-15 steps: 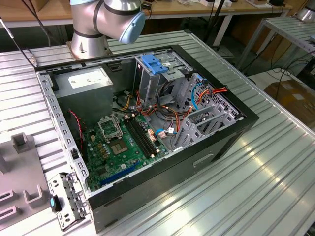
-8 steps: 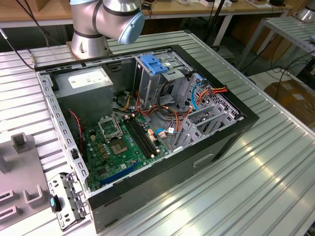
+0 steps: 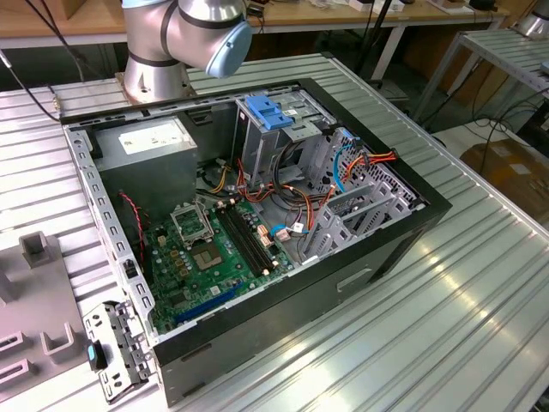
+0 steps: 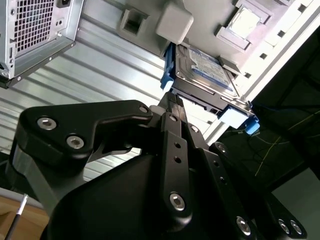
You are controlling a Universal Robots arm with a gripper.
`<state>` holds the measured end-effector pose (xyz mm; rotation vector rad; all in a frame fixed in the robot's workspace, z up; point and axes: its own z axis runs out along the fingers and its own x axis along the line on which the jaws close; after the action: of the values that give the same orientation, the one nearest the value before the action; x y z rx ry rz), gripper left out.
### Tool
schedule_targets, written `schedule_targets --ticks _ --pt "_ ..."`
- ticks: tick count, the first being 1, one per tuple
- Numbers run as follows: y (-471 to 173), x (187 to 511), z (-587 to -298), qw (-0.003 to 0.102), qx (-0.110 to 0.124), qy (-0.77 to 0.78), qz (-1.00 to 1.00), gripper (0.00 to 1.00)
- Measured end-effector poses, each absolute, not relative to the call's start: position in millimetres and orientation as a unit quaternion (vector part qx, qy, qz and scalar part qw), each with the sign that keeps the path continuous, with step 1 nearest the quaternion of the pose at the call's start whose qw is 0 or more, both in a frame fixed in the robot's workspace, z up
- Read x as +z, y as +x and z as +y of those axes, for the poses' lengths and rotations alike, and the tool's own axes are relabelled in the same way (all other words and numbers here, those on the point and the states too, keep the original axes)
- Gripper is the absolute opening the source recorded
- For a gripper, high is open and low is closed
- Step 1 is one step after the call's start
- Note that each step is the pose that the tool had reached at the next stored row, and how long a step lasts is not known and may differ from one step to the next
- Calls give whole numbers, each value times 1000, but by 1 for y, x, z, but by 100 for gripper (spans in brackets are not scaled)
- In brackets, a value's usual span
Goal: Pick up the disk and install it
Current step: 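Reach for the disk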
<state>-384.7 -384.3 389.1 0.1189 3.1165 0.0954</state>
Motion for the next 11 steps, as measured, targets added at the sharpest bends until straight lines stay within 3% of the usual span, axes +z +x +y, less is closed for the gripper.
schedule_targets --ticks 11 --pt "-399 389 -382 11 31 38 999 11"
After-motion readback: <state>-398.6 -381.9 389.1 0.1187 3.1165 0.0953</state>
